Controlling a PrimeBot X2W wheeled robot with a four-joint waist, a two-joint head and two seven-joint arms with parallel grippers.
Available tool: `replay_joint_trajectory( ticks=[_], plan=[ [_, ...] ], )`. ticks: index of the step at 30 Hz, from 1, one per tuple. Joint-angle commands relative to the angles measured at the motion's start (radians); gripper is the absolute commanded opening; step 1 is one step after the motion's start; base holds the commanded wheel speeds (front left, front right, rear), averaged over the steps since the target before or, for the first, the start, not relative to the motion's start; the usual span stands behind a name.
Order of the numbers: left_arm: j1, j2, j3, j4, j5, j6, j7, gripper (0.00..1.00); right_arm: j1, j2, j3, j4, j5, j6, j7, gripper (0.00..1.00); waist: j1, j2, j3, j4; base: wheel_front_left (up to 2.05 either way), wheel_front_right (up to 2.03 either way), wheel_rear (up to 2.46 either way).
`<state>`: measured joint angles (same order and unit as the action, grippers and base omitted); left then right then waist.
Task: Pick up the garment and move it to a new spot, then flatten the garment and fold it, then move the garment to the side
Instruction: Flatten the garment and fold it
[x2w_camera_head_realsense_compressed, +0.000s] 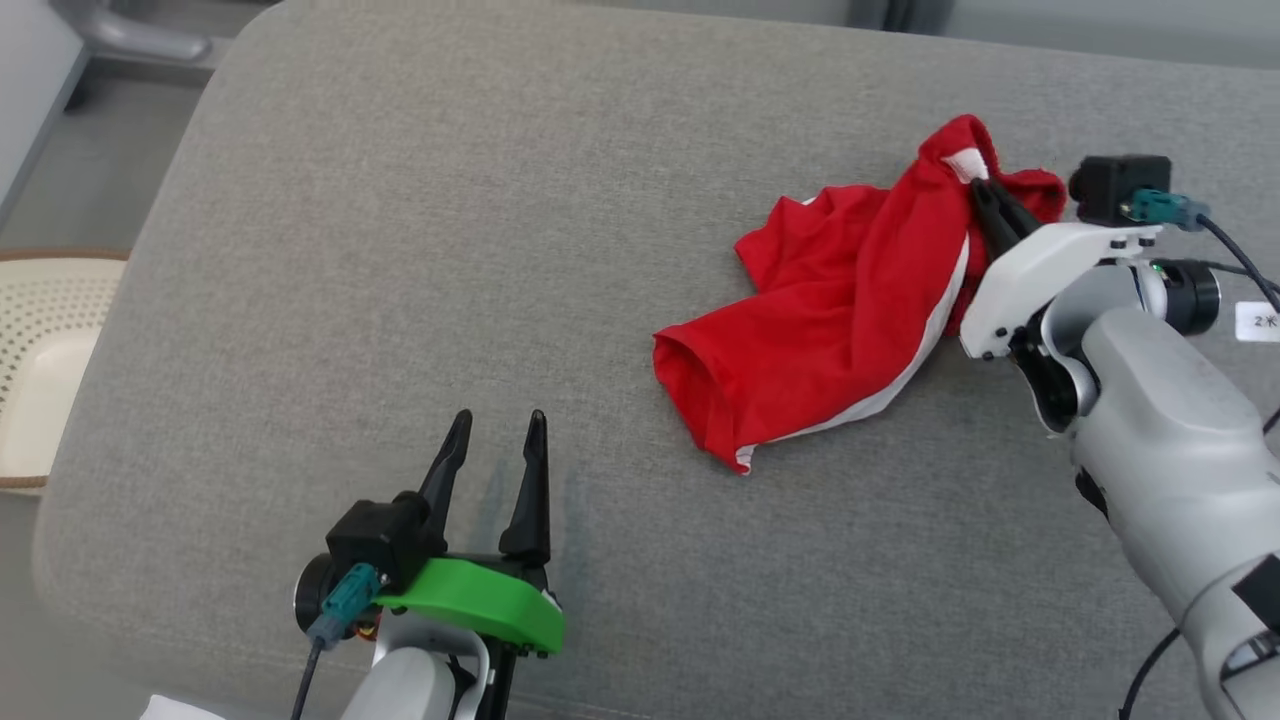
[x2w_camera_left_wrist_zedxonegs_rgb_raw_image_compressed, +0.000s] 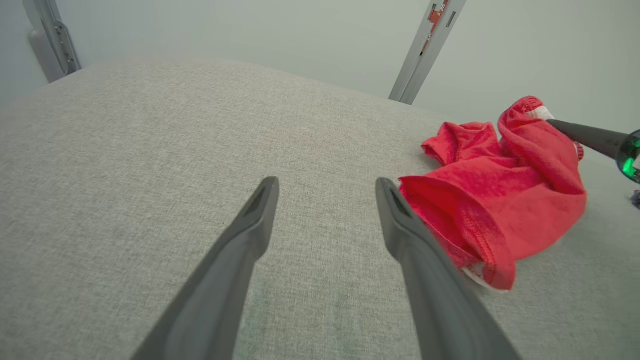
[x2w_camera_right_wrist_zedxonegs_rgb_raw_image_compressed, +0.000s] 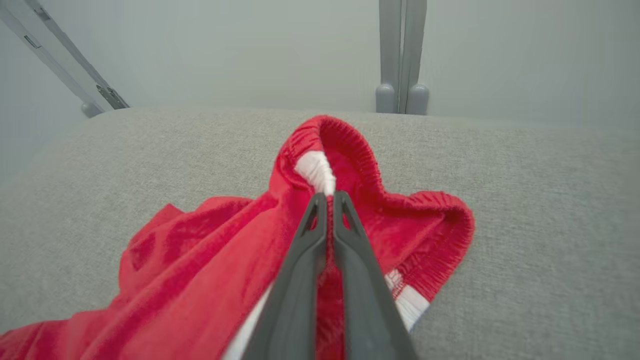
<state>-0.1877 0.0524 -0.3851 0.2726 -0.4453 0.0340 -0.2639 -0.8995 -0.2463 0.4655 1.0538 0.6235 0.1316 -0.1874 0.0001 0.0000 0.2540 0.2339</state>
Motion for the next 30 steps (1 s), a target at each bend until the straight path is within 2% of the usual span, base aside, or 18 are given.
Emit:
replay_joint_trajectory(
  ticks=[1, 8, 13, 19, 25, 26, 27, 28, 30],
  plan=[
    [0.021, 0.005, 0.002, 0.006, -0.002, -0.003, 0.0, 1.0, 0.045, -0.023, -0.008, -0.032, 0.035, -0.002, 0.011, 0.0, -0.0001, 0.0, -0.045, -0.062, 0.0, 0.0, 0.0],
    [0.042, 0.009, 0.002, 0.005, -0.007, 0.002, 0.0, 1.0, 0.236, -0.113, -0.03, -0.251, 0.141, -0.002, 0.091, 0.0, -0.0001, 0.0, -0.078, -0.142, 0.0, 0.0, 0.0],
    [0.041, 0.012, -0.001, 0.004, -0.009, 0.006, 0.0, 1.0, 0.408, -0.155, -0.117, -0.403, 0.15, -0.002, 0.156, 0.0, -0.0001, 0.0, -0.086, -0.165, 0.0, 0.0, 0.0],
    [0.033, 0.018, 0.006, 0.001, -0.016, 0.007, 0.0, 1.0, 0.597, -0.125, -0.259, -0.562, 0.107, -0.002, 0.242, 0.0, -0.0001, 0.0, -0.074, -0.16, 0.0, 0.0, 0.0],
    [0.03, 0.018, 0.011, 0.001, -0.018, 0.007, 0.0, 1.0, 0.711, -0.036, -0.404, -0.693, 0.013, -0.002, 0.292, 0.0, -0.0001, 0.0, -0.076, -0.155, 0.0, 0.0, 0.0],
    [0.032, 0.017, 0.008, 0.002, -0.016, 0.005, 0.0, 1.0, 0.725, -0.015, -0.426, -0.712, -0.014, -0.002, 0.297, 0.15, -0.0001, 0.0, -0.08, -0.157, 0.0, 0.0, 0.0],
    [0.032, 0.017, 0.003, 0.004, -0.013, 0.0, 0.0, 1.0, 0.732, 0.001, -0.445, -0.729, -0.037, -0.002, 0.295, 0.53, -0.0001, 0.0, -0.084, -0.158, 0.0, 0.0, 0.0],
    [0.032, 0.017, -0.002, 0.006, -0.011, -0.004, 0.0, 1.0, 0.74, 0.015, -0.46, -0.743, -0.065, -0.002, 0.297, 1.0, -0.0001, 0.0, -0.087, -0.16, 0.0, 0.0, 0.0],
    [0.032, 0.015, -0.018, 0.006, -0.011, -0.015, 0.0, 1.0, 0.76, 0.04, -0.489, -0.781, -0.134, -0.002, 0.294, 1.0, -0.0001, 0.0, -0.099, -0.165, 0.0, 0.0, 0.0]
  ],
)
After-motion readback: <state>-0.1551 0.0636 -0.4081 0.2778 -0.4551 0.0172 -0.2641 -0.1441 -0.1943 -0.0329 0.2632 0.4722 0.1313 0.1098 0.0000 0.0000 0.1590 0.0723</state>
